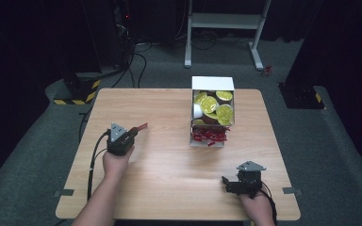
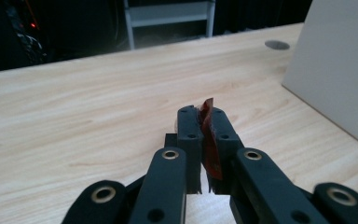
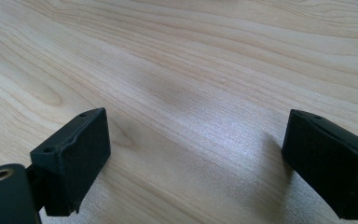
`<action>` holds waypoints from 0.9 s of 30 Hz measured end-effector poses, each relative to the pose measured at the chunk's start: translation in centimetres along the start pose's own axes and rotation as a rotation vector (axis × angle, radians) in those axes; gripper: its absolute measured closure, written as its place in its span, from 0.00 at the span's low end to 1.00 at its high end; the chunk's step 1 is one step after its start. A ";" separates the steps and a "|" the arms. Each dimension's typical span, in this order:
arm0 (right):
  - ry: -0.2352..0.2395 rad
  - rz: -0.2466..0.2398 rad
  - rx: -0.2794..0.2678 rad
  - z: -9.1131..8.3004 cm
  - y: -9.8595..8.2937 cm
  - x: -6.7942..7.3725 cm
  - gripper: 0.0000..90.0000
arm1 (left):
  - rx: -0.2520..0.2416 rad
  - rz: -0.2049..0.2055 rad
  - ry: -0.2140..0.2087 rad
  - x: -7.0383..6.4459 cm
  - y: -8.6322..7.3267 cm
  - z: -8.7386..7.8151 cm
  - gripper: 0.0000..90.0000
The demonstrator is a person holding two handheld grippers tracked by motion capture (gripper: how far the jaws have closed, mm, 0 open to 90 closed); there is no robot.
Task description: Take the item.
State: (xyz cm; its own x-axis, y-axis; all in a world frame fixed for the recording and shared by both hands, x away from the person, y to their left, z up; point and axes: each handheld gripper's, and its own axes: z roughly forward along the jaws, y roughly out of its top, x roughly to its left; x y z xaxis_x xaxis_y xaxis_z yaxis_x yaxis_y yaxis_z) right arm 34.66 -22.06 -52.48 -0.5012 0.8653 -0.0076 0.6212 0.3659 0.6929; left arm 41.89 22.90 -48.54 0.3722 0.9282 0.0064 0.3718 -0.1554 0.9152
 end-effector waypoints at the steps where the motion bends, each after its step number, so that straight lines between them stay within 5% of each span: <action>1: 0.000 0.003 0.001 0.0 0.0 0.0 0.08 | 0.006 0.007 -0.006 -0.2 -0.2 0.2 0.95; 9: 0.002 -0.001 -0.001 -0.1 -0.1 0.1 0.08 | 0.066 0.049 -0.089 -2.9 -0.5 1.8 0.94; 27: 0.003 -0.002 0.000 -0.1 -0.1 0.1 0.08 | 0.224 0.050 -0.132 -4.9 -1.4 5.5 0.92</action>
State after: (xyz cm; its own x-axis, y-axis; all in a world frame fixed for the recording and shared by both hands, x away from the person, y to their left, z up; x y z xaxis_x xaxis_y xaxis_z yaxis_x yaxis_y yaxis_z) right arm 34.53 -22.03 -52.48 -0.5042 0.8636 -0.0065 0.6201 0.3672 0.6933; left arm 44.18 16.76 -52.08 0.4966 0.8678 -0.0167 0.5240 -0.2843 0.8029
